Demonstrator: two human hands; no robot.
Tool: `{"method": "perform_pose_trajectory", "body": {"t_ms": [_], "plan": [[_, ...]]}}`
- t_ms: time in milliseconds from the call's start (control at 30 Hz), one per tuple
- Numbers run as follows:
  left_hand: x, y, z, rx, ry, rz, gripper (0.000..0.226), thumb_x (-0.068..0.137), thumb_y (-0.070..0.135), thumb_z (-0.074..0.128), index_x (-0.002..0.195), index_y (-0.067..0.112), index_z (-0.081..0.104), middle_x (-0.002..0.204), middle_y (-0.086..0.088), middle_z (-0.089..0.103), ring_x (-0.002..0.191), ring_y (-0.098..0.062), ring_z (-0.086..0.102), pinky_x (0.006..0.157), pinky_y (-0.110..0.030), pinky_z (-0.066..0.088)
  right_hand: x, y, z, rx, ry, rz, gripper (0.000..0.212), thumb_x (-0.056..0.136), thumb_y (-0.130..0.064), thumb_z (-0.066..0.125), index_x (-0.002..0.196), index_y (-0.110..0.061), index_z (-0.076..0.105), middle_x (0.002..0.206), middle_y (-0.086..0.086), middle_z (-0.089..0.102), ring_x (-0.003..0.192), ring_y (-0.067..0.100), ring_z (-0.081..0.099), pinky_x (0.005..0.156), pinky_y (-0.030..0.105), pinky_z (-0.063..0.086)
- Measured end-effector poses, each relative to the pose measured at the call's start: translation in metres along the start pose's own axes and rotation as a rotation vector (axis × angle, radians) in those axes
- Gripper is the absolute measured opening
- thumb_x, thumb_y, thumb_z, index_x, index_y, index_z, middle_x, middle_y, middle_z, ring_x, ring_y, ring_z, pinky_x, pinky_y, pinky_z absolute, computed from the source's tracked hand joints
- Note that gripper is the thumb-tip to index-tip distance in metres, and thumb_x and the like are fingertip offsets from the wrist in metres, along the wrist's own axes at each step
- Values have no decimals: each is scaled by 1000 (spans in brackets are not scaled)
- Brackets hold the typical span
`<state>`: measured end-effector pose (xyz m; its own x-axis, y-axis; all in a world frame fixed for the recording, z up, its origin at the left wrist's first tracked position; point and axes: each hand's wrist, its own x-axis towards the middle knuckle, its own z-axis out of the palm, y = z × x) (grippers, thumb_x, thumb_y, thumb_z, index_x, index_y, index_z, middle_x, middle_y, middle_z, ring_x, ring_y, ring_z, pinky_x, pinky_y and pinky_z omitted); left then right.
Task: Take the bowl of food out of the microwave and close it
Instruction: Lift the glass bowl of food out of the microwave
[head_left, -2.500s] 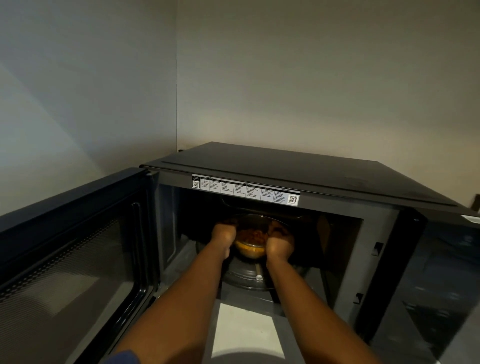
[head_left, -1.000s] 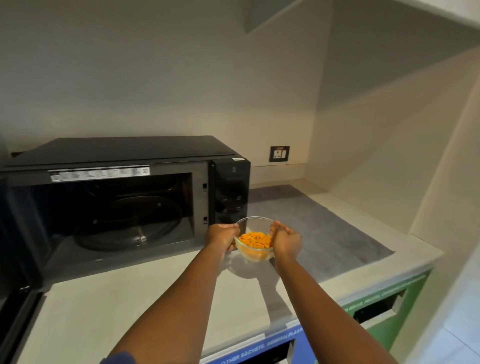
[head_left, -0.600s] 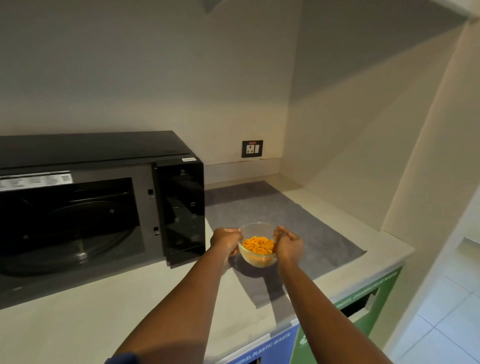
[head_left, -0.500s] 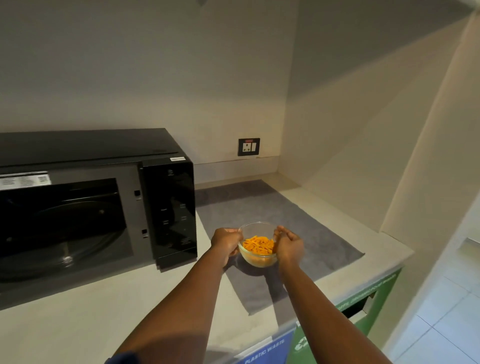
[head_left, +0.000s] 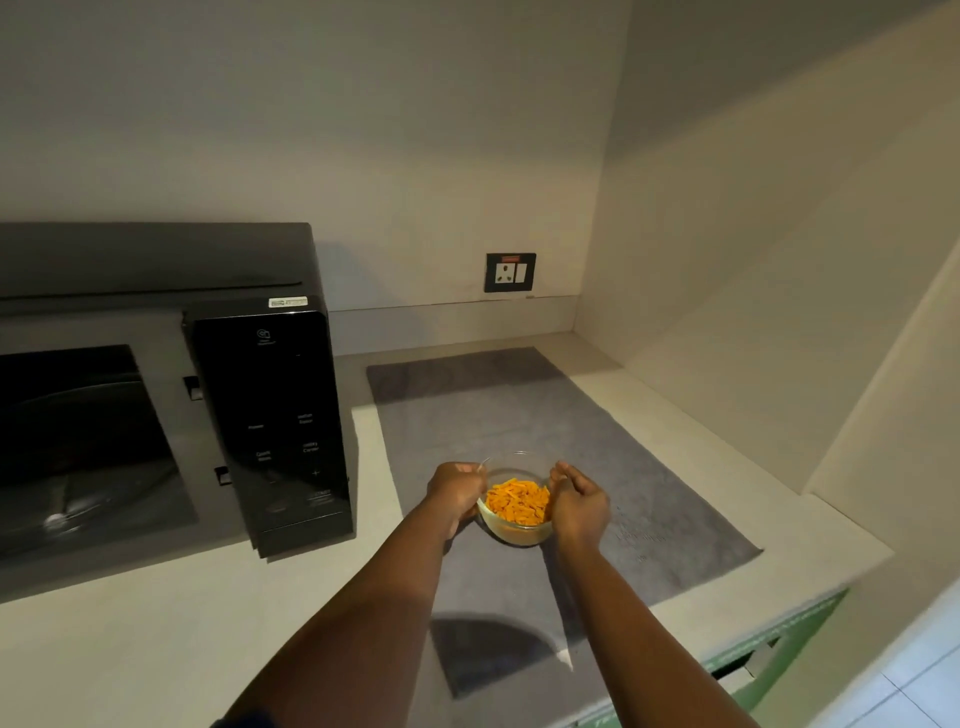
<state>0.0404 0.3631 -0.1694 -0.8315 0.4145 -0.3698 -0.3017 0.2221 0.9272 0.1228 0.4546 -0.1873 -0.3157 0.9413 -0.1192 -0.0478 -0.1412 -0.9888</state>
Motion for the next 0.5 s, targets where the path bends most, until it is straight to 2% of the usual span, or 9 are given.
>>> {"method": "perform_pose_trajectory", "body": {"t_ms": [67, 167, 267, 400, 500], "plan": [[7, 2, 3, -3, 21, -1, 28, 88, 10, 57, 113, 1, 67, 94, -16, 63, 84, -24, 59, 64, -27, 50, 8, 2, 4, -6, -15, 2, 25, 88, -8, 57, 111, -1, 65, 112, 21, 69, 104, 31, 64, 99, 43, 49], [14, 1, 5, 11, 43, 1, 29, 88, 11, 58, 114, 1, 66, 107, -23, 68, 89, -26, 62, 83, -35, 53, 15, 5, 7, -27, -21, 7, 25, 88, -10, 57, 110, -2, 66, 114, 18, 69, 105, 29, 63, 99, 41, 49], [18, -1, 8, 39, 50, 8, 31, 89, 14, 57, 117, 2, 66, 120, -23, 66, 109, -34, 64, 98, -41, 51, 19, 10, 8, 11, -22, 47, 24, 88, -9, 57, 110, -4, 66, 113, 19, 69, 105, 32, 64, 98, 47, 50], [19, -4, 10, 42, 52, 16, 31, 89, 12, 55, 117, 2, 66, 120, -24, 66, 107, -32, 64, 97, -41, 50, 21, 13, 8, 2, -33, 52, 24, 89, -10, 55, 110, -6, 66, 114, 18, 68, 107, 32, 63, 99, 48, 49], [16, -7, 11, 58, 39, 25, 33, 89, 5, 53, 120, 2, 63, 124, -23, 64, 114, -35, 61, 100, -43, 49, 18, 10, 4, -86, -43, 11, 25, 90, -11, 53, 112, -7, 65, 118, 16, 67, 111, 30, 60, 102, 44, 46]]}}
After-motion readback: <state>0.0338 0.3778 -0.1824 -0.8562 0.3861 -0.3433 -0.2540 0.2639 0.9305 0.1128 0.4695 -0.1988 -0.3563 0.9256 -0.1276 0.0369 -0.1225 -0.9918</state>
